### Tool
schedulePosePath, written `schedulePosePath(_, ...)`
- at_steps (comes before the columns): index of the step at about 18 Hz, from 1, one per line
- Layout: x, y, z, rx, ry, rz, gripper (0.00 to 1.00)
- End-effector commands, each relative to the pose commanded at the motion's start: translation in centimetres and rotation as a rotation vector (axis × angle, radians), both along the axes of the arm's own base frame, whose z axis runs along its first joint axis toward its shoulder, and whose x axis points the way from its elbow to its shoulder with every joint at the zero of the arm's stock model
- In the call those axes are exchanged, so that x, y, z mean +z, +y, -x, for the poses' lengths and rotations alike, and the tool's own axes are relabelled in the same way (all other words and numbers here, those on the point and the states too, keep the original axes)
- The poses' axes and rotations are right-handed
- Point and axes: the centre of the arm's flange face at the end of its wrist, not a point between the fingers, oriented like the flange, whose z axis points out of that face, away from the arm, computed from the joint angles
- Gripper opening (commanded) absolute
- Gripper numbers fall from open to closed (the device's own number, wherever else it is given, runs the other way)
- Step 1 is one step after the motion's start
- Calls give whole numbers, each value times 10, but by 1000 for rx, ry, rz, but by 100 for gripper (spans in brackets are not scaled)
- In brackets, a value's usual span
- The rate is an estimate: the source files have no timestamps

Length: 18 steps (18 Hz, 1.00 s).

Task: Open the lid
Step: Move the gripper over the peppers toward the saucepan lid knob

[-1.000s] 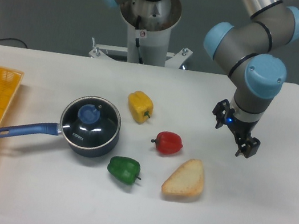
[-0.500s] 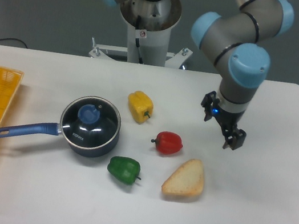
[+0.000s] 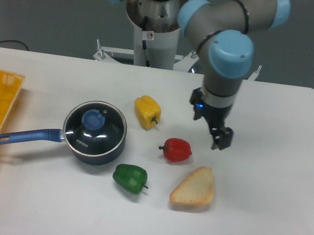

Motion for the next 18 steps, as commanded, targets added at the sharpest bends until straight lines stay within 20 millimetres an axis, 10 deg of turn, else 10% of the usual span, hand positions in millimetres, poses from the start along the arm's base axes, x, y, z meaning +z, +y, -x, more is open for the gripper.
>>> schedulePosePath(11, -12, 59, -103, -56, -19, 15, 100)
schedulePosePath(18, -14, 74, -132, -124, -24, 22, 100)
